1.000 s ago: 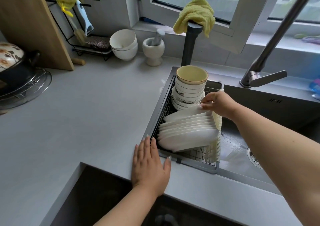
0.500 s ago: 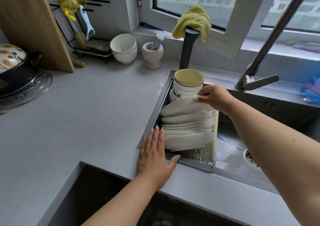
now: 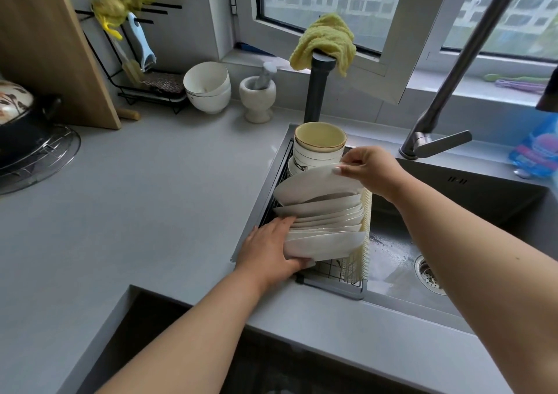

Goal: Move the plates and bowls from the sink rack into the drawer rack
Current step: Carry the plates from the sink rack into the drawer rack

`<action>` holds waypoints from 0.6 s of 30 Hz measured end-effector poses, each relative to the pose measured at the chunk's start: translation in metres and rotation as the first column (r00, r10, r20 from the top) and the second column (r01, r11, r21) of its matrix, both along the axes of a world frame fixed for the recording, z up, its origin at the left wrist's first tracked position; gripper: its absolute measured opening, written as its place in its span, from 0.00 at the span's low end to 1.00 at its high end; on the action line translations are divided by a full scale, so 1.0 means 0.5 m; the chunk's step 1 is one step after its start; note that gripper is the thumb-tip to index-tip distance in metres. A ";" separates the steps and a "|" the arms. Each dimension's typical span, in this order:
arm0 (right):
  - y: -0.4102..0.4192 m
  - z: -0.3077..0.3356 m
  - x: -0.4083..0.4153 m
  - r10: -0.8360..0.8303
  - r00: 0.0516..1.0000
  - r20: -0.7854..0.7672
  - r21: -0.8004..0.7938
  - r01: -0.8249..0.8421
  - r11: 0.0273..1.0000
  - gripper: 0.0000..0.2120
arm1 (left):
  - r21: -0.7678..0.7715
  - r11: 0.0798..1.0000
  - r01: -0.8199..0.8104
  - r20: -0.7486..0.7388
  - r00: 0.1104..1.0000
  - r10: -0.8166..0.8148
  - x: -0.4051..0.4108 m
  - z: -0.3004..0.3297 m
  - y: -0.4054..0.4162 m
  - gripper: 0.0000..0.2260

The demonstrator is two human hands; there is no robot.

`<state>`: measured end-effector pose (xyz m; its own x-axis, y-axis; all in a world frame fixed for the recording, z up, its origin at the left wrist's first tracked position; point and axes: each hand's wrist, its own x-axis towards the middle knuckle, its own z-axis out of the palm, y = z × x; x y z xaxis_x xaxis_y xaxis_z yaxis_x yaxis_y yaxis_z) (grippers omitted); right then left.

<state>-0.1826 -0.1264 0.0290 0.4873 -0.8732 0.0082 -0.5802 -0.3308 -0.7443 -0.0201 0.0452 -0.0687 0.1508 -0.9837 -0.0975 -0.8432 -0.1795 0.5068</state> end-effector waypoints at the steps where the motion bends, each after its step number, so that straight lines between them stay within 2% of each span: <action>1: 0.001 0.005 0.000 -0.001 1.000 0.011 0.000 0.001 1.000 0.14 | -0.005 1.000 0.001 0.000 1.000 -0.001 -0.001 0.002 0.001 0.42; 12: 0.035 0.092 -0.013 -0.020 0.999 0.042 -0.129 0.025 0.991 0.15 | 0.003 1.000 -0.013 -0.018 1.000 0.013 -0.006 0.020 0.006 0.40; 18: 0.082 0.138 -0.038 -0.018 0.996 0.091 -0.189 0.035 0.981 0.10 | 0.038 0.998 -0.055 -0.040 0.998 0.057 -0.010 0.042 0.022 0.48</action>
<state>-0.2017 -0.0852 0.0978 0.4541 -0.8642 0.2168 -0.5256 -0.4563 -0.7180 -0.0252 0.0562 -0.0478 0.2006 -0.9695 -0.1406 -0.8100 -0.2448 0.5328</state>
